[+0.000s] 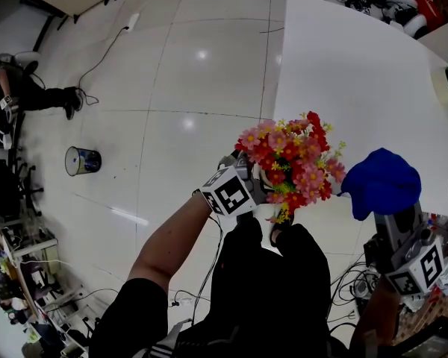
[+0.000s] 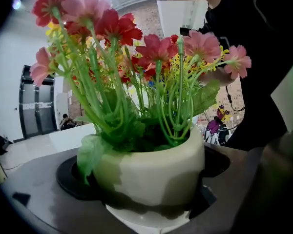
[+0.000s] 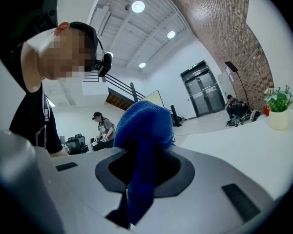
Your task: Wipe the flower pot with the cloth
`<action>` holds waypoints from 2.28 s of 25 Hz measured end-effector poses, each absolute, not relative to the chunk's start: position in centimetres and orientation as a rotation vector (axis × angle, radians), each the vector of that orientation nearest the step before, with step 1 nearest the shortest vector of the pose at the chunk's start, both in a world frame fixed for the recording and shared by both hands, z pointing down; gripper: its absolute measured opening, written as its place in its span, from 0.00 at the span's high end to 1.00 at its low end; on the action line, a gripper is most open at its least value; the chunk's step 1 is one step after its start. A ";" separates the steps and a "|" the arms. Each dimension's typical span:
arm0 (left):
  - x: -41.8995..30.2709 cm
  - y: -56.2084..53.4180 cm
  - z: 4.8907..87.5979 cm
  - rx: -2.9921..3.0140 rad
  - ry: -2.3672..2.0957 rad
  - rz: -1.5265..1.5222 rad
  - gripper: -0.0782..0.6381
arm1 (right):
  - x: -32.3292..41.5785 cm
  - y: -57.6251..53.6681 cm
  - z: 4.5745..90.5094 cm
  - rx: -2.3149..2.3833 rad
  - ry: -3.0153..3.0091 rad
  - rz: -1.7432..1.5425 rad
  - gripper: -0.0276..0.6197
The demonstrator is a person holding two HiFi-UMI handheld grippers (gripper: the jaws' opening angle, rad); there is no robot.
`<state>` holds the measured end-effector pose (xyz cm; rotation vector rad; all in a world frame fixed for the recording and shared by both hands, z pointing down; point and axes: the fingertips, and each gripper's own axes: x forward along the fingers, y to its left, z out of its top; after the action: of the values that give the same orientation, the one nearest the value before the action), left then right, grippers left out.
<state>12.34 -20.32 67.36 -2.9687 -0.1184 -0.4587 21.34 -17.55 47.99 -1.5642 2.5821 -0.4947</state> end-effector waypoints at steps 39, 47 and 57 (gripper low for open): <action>8.2 -24.7 25.6 -3.016 0.284 -0.285 0.07 | 12.5 -14.9 20.2 -1.155 2.738 -0.009 0.86; 9.2 -21.3 23.2 -2.999 0.186 -0.229 0.08 | 7.9 -13.4 19.4 -1.009 2.914 0.007 0.86; 8.5 -18.8 21.8 -3.015 0.090 -0.109 0.08 | 9.6 -12.6 18.1 -1.021 2.945 0.010 0.86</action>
<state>8.52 -18.84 21.81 -3.0146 0.0903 -0.1087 9.63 -12.64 18.09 -1.0210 2.9447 0.0096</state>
